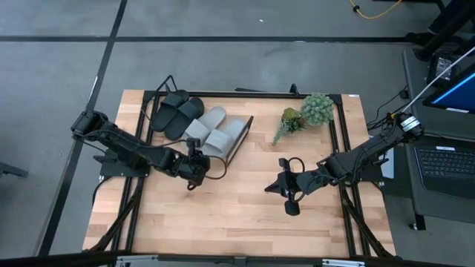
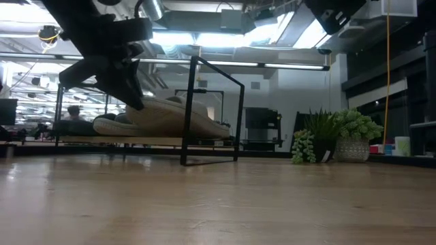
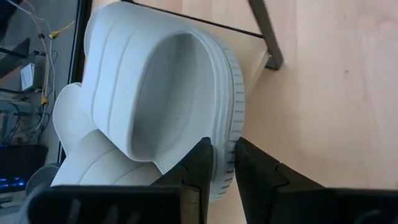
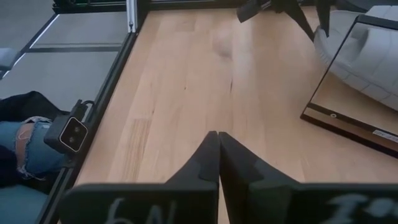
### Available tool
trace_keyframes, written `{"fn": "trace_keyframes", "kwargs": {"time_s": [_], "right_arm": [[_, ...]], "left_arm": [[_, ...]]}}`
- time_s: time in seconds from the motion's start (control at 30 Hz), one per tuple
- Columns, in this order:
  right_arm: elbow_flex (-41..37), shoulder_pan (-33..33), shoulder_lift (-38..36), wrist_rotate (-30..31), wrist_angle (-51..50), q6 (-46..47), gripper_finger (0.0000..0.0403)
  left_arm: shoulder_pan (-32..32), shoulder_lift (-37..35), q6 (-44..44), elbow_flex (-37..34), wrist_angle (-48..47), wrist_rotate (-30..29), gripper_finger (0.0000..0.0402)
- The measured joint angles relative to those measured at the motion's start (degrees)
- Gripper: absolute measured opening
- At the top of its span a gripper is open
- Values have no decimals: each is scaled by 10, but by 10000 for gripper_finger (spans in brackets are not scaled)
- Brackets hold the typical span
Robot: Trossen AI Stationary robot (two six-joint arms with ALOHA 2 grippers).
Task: Pick and place slides into the shelf
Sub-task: Put the gray slipper on the shelf
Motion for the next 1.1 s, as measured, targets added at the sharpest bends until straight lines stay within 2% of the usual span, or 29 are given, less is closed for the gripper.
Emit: {"fn": "trace_keyframes", "kwargs": {"time_s": [0.27,0.5,0.8,1.1], "right_arm": [[0,0,0,0,-5,10,5],[0,0,0,0,-6,9,5],[0,0,0,0,-11,10,5],[0,0,0,0,-11,11,5]], "left_arm": [[19,0,0,0,1,1,61],[28,0,0,0,2,32,61],[27,0,1,0,21,24,62],[44,7,0,0,20,24,102]]}}
